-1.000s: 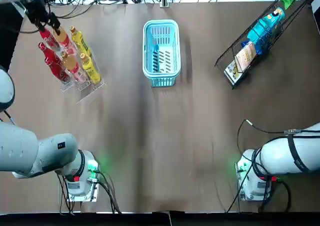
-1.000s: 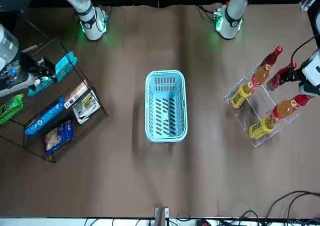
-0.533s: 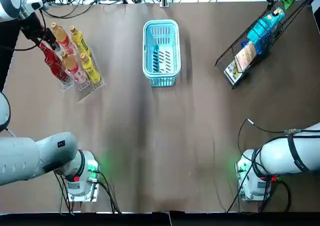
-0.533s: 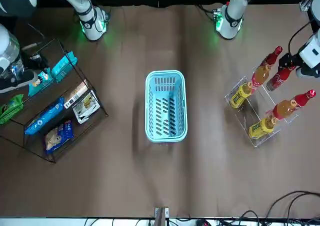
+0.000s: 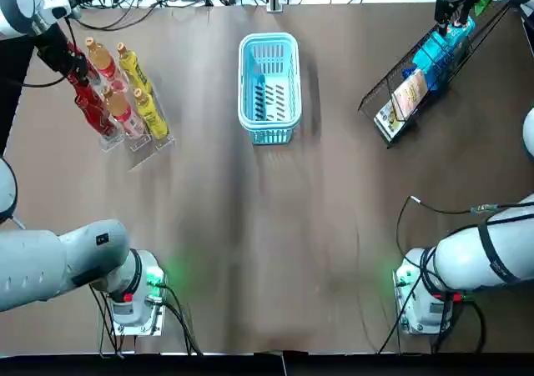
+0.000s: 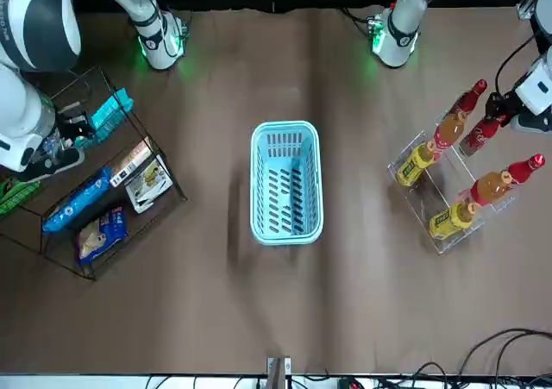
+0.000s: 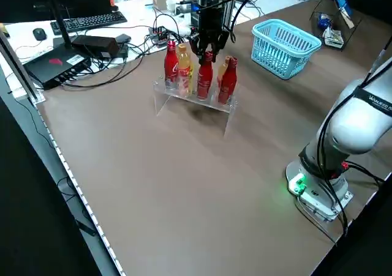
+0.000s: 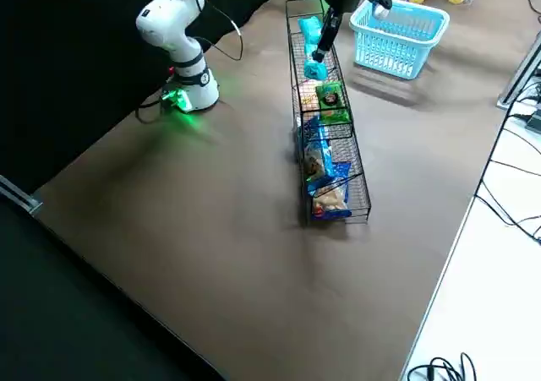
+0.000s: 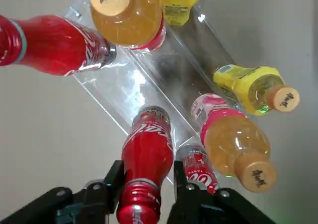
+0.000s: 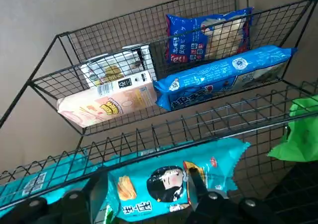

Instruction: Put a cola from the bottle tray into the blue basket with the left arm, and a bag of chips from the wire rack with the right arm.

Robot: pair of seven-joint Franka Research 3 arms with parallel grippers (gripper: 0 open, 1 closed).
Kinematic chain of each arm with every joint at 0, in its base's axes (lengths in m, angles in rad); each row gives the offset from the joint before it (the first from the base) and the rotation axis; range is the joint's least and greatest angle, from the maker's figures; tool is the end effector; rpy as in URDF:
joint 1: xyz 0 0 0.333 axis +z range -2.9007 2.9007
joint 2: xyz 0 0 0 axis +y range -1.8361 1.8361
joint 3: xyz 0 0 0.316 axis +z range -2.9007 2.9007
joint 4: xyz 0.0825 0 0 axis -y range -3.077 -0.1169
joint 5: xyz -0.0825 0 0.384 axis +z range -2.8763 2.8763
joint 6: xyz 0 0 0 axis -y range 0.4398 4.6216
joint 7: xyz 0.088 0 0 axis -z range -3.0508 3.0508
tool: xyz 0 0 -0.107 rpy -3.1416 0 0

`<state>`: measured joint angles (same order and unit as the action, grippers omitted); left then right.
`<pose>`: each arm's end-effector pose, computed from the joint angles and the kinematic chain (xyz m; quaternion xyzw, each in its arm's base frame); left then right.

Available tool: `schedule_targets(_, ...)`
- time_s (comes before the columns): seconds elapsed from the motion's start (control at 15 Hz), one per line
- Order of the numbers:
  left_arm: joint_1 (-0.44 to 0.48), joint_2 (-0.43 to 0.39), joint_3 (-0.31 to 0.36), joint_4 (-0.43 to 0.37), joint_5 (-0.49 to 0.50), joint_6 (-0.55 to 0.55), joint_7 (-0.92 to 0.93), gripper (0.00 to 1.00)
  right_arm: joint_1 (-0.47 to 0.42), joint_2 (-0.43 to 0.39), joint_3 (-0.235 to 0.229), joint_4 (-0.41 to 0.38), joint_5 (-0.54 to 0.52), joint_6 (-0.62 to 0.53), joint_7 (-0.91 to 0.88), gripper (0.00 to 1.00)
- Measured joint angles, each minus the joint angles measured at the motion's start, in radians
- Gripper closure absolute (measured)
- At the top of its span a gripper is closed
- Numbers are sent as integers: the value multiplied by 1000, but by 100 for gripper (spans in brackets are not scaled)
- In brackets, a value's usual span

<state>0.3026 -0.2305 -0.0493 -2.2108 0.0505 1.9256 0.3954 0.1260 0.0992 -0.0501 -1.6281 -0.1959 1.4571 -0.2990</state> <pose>0.4595 0.1216 0.4706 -0.9960 0.0795 0.0354 0.0187 0.5621 0.0212 0.5367 0.9683 0.1856 -0.1443 0.0847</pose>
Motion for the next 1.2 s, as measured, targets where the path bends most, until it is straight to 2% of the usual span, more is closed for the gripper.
schedule_targets(0.2, 0, 0, 0, -1, 0, 0, 0, 56, 0, 0, 0, 1, 0, -2, 0, 28)
schedule_targets(0.27, 0, 0, 0, -1, 0, 0, 0, 59, 0, 0, 0, 2, -3, -2, 0, 34)
schedule_targets(0.4, 1, 0, 0, 0, 0, 1, 0, 63, 0, 0, -1, 2, -5, -4, 0, 37)
schedule_targets(0.47, 1, 0, 1, 0, 0, 1, 0, 67, 0, 0, -1, 4, -7, -7, 0, 45)
schedule_targets(0.6, 1, 0, 0, 0, 0, 1, 0, 67, 0, -1, -1, 10, -7, -17, 0, 62)
schedule_targets(0.73, 1, 0, 0, 1, 0, 1, -1, 67, 1, -1, 0, 10, -7, -17, 0, 66)
schedule_targets(0.93, 1, 0, 0, 13, 0, 0, -1, 67, 1, -1, 1, 13, -7, -19, 0, 90)
schedule_targets(1.0, 1, 0, 0, 44, 0, -13, -1, 67, 1, -1, 1, 13, -7, -20, 0, 96)
schedule_targets(1.2, 1, 0, 0, 134, 0, -103, -1, 67, 1, -1, 1, 14, -7, -20, 0, 97)
